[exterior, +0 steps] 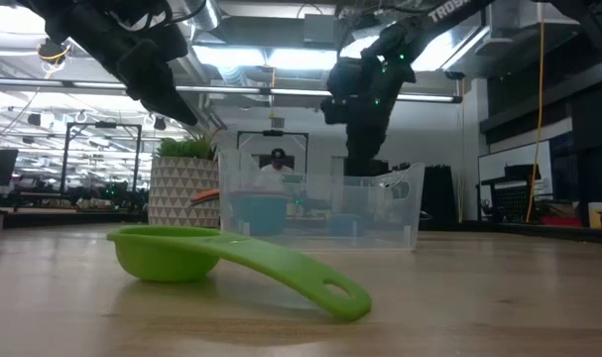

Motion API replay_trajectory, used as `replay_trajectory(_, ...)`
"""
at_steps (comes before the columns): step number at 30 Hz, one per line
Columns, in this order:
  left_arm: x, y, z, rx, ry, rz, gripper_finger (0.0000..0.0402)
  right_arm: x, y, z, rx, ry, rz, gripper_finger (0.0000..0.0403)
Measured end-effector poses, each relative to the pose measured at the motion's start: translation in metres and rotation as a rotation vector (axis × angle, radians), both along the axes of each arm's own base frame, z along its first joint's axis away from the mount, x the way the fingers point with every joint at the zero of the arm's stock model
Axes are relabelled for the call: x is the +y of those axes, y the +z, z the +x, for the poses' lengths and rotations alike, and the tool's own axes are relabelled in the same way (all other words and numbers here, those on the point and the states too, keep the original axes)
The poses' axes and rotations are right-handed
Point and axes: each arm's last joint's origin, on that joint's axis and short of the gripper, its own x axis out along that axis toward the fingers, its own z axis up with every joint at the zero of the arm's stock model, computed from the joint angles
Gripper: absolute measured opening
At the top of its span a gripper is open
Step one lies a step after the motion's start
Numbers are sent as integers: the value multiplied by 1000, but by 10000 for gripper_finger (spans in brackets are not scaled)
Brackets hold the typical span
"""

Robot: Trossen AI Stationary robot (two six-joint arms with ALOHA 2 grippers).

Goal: Nest measuring cups in basket
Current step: Stack the blue measuring cup on top of the orange measuring cup

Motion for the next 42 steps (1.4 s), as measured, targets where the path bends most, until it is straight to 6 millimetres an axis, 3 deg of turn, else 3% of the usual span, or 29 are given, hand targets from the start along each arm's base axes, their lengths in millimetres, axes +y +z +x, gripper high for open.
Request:
replay_trajectory(5, 0, 0, 0, 0, 0, 0, 27, -2, -16, 0, -10, 15, -90, 257)
replay_trajectory(14, 0, 0, 0, 0, 0, 0, 27, 11, -32, -2, 24, 53, -70, 257)
replay_trajectory(31, 0, 0, 0, 0, 0, 0, 28, 10, -31, 5, -38, 53, -108, 257)
replay_trajectory(42, 0, 0, 0, 0, 1, 0, 27, 12, -49, 12, -12, 68, -93, 257)
